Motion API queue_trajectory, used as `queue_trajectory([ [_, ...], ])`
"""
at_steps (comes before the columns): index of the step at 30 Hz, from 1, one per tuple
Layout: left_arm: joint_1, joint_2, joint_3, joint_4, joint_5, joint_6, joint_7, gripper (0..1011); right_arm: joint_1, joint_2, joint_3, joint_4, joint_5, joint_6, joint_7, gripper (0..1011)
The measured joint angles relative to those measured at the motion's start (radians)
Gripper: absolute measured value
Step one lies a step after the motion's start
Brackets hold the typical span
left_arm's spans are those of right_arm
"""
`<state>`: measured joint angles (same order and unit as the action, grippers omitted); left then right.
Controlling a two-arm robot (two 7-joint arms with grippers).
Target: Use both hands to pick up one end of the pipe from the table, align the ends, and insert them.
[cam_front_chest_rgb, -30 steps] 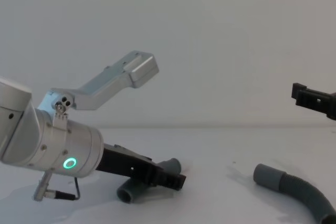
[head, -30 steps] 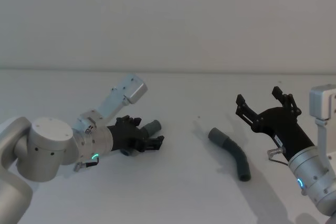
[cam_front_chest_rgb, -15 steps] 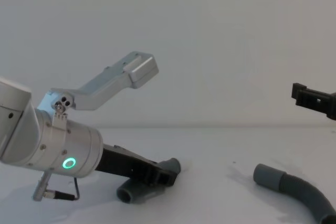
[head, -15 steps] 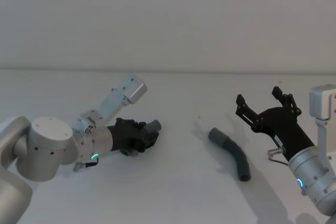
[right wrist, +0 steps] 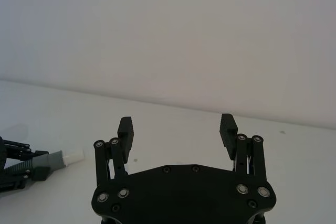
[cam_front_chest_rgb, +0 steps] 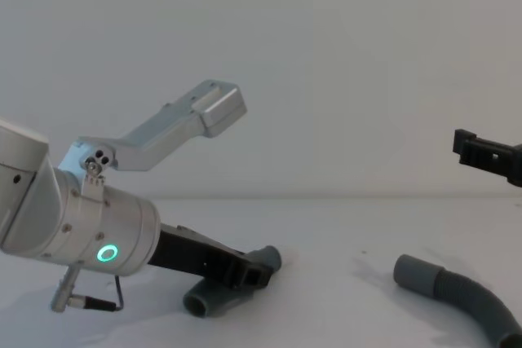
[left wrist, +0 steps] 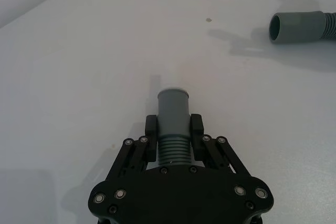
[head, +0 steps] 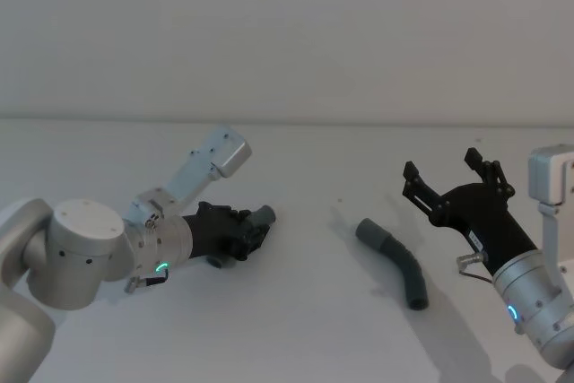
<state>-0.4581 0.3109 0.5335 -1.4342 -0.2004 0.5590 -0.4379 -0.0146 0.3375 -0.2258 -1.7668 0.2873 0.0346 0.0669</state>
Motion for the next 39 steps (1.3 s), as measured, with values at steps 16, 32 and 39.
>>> queue_trajectory([
  [16,0.000,0.000,0.000,0.000,0.000,0.000,-0.001,351,-0.007,0.030,0.002,-0.042,0.012,0.144,0.027,997],
  [32,0.000,0.000,0.000,0.000,0.000,0.000,0.000,352,-0.026,0.065,0.013,-0.106,0.059,0.394,0.061,997],
  [39,0.000,0.000,0.000,0.000,0.000,0.000,0.000,352,-0.031,0.069,0.014,-0.120,0.074,0.467,0.073,997],
])
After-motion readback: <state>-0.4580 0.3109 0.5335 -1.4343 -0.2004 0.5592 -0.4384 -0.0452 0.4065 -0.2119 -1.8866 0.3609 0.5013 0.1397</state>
